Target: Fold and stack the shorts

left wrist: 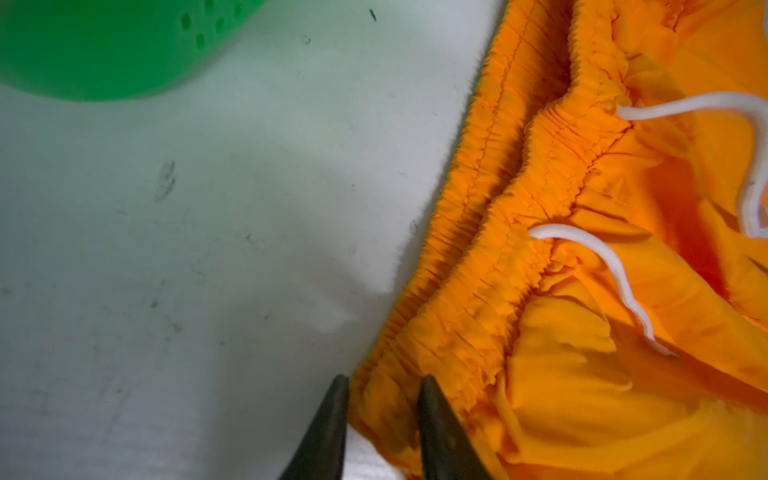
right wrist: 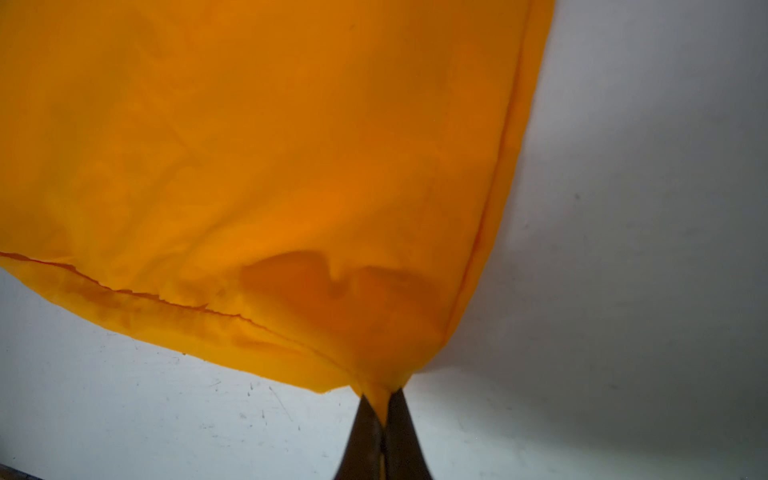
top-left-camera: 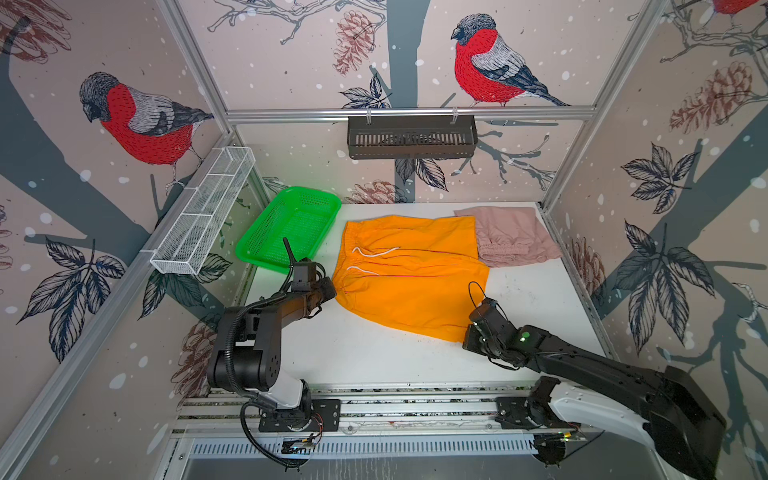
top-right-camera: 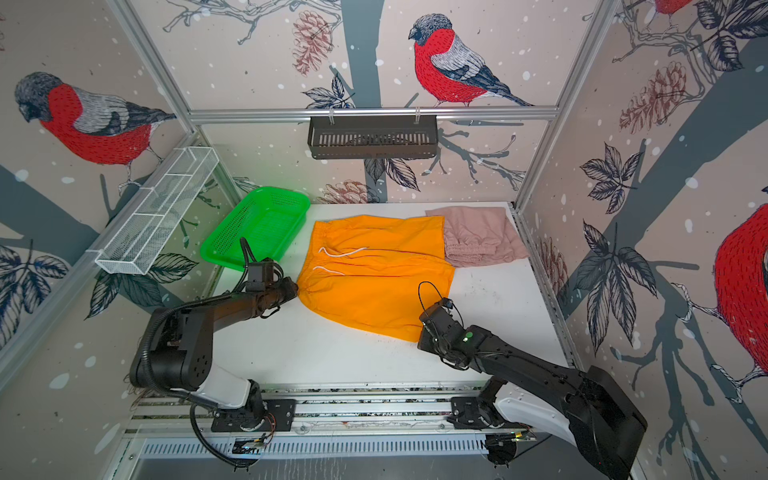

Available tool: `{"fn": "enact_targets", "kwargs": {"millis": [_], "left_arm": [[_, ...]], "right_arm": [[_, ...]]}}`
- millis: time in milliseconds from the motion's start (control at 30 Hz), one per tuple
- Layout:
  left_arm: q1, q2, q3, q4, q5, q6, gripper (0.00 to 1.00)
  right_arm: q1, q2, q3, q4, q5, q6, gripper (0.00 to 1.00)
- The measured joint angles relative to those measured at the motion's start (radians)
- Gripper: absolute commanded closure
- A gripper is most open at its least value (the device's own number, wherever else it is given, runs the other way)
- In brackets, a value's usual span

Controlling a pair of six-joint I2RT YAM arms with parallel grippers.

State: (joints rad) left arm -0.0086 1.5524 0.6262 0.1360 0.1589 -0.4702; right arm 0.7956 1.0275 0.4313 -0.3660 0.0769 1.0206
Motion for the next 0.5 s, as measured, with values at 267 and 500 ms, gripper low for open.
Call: {"fn": "enact_targets", "kwargs": {"millis": [267, 500], "left_arm": [[0.000, -0.045, 0.042, -0.069, 0.004, 0.025, 1.00], [0.000, -0.226, 0.058, -0.234, 0.068, 0.006, 1.00]], "right_arm": [[-0.031, -0.051, 0.091, -0.095, 0.050, -0.056, 0.98], [-0.058, -0.137, 0.193, -0.235, 0.110, -0.109, 0.98]]}}
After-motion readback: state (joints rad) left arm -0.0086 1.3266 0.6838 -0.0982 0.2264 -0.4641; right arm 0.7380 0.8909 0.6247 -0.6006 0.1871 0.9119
